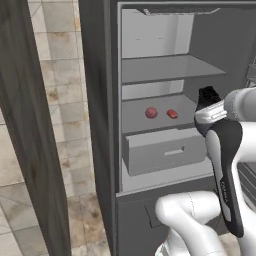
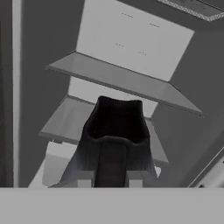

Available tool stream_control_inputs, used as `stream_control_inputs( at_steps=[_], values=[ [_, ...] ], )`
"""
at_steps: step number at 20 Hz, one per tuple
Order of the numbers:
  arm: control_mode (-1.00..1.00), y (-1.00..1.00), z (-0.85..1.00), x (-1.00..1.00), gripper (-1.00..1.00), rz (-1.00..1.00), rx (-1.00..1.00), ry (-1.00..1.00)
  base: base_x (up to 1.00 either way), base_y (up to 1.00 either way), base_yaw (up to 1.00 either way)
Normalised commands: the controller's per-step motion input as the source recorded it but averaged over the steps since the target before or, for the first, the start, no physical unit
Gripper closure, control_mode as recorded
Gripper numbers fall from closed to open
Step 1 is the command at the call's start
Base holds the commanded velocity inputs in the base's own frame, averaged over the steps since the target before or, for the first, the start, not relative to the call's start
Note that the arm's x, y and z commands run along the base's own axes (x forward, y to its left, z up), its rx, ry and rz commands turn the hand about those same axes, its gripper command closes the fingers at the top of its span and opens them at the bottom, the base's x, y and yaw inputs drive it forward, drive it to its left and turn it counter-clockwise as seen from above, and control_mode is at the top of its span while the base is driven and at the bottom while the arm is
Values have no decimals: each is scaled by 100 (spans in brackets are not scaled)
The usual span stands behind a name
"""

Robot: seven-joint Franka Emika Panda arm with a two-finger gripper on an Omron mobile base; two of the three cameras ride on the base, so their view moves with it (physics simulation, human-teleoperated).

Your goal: Move the pork loin and onion from the top shelf to the second highest shelf to make space. Then, place the pitcher from the counter on the cleared top shelf.

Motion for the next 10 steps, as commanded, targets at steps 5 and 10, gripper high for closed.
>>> stream_control_inputs(
  at_steps=[5,10],
  values=[
    [-100,-16,26,1,100,-4,0,-20,0,0,0],
    [-100,-7,50,1,100,-1,2,-18,0,0,0]
  ],
)
